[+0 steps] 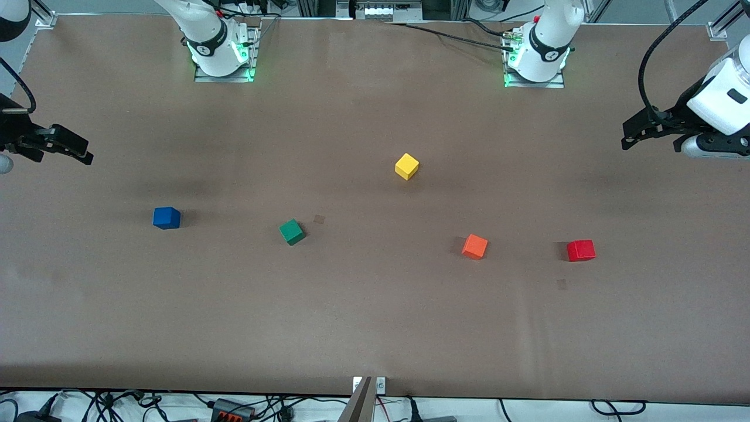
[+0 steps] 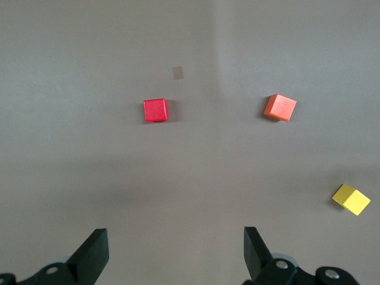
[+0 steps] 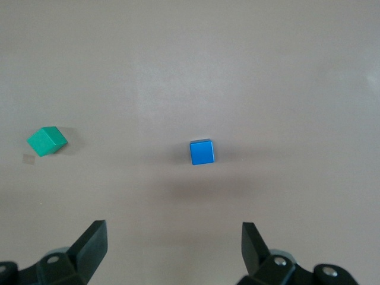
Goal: Pass red block to right arm, stack on blue
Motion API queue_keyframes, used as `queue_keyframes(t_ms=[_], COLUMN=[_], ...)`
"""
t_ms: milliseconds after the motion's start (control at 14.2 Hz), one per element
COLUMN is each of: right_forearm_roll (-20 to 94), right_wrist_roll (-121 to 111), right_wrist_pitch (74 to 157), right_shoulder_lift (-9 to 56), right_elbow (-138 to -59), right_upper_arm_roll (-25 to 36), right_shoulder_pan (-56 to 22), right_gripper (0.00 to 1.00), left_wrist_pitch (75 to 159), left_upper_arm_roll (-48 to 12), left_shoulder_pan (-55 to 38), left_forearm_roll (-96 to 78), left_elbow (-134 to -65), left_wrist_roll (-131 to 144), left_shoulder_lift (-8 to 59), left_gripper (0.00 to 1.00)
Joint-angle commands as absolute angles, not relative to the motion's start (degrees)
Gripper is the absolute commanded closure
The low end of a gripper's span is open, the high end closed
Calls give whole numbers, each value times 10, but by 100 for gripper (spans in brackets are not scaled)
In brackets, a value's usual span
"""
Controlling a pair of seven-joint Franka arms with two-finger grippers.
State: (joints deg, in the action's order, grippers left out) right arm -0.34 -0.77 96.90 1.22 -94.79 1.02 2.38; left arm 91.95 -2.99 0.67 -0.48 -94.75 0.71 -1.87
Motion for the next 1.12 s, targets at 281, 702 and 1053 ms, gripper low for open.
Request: queue_keyframes(t_ms=[281, 702, 1053], right_forearm_roll=[-11, -10, -10], right_wrist_roll=[-19, -19, -18], right_wrist_pitch=[965, 939, 945], right_shoulder_lift=[1, 0, 1], right_elbow=[-958, -957, -956], right_upper_arm_roll=[5, 5, 4], right_shoulder_pan=[29, 31, 30], right_gripper=[0, 0, 0], left_wrist_pitch=[911, 911, 908], left_upper_arm_roll=[-28, -27, -28], left_shoulder_pan=[5, 5, 5], left_forearm_roll=[-16, -15, -14], left_elbow=[-933, -933, -933], left_wrist_roll=[5, 6, 12], left_shoulder_lift=[-13, -13, -12], left_gripper=[0, 0, 0])
